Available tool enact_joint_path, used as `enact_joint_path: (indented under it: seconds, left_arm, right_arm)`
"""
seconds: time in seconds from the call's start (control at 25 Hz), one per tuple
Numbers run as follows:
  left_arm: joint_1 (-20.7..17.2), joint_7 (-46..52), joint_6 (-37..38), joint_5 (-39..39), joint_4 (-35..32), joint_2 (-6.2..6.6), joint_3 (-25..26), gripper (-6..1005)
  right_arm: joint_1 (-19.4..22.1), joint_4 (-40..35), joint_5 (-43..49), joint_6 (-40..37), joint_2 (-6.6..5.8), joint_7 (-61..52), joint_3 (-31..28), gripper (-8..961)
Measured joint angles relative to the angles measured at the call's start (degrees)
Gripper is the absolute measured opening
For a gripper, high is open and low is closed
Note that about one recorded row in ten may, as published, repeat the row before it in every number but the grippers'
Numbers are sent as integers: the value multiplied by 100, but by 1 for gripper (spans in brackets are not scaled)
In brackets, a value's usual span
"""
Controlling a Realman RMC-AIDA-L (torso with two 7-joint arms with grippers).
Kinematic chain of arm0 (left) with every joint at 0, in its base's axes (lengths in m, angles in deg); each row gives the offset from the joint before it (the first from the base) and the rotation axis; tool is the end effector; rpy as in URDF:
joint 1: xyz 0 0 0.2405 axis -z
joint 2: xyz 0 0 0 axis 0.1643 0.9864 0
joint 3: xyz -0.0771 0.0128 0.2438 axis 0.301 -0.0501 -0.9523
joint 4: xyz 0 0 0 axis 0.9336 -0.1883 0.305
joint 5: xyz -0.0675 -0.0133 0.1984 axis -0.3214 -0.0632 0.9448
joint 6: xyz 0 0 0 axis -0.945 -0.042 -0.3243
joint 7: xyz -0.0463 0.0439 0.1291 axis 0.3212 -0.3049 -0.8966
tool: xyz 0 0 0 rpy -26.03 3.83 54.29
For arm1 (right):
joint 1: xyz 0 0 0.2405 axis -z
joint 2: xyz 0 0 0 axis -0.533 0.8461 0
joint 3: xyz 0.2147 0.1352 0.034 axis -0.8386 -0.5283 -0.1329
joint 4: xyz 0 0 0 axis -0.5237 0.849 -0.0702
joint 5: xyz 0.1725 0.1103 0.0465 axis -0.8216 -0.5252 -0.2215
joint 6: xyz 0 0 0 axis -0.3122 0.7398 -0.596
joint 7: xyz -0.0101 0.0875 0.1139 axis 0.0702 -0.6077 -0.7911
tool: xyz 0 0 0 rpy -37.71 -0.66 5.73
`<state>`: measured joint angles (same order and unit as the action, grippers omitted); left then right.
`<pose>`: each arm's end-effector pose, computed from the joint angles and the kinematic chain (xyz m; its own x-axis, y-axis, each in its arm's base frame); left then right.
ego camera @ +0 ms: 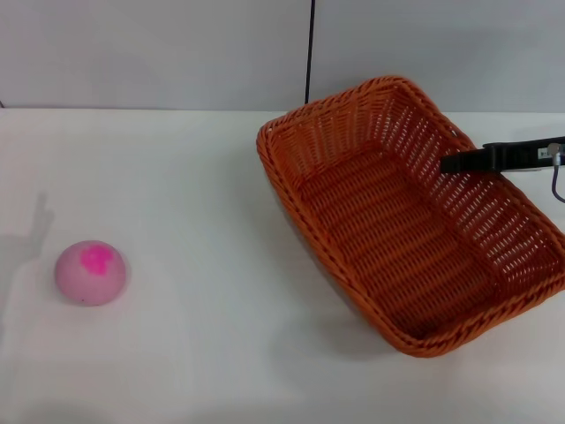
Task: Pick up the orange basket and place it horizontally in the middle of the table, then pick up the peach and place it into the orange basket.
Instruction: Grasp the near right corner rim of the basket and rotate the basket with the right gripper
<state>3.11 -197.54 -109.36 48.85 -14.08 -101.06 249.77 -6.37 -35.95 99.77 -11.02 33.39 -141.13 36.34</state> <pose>-0.3783 0.2205 0.0071 0.5964 -0.1076 0.7955 0.8006 0.0078 -0.5991 0.2719 0.3905 0.0241 0.4429 -0.8171 -0.3691 -0.8966 -0.4025 -0.1849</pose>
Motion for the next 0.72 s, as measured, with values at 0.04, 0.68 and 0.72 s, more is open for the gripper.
enact_joint_path:
  seconds: [0.04, 0.68, 0.72]
  left_arm:
    - [-5, 0, -15, 0, 0, 0, 0, 805]
    - [-30, 0, -245, 0, 44, 15, 0, 801]
    - [-45, -1, -276, 0, 44, 17, 0, 800]
  right_arm:
    - [-2, 6, 0, 4, 0, 1, 0, 456]
    - [0, -552, -102, -695, -92, 638, 19, 159]
    - [-1, -670, -110, -793, -101, 726, 31, 159]
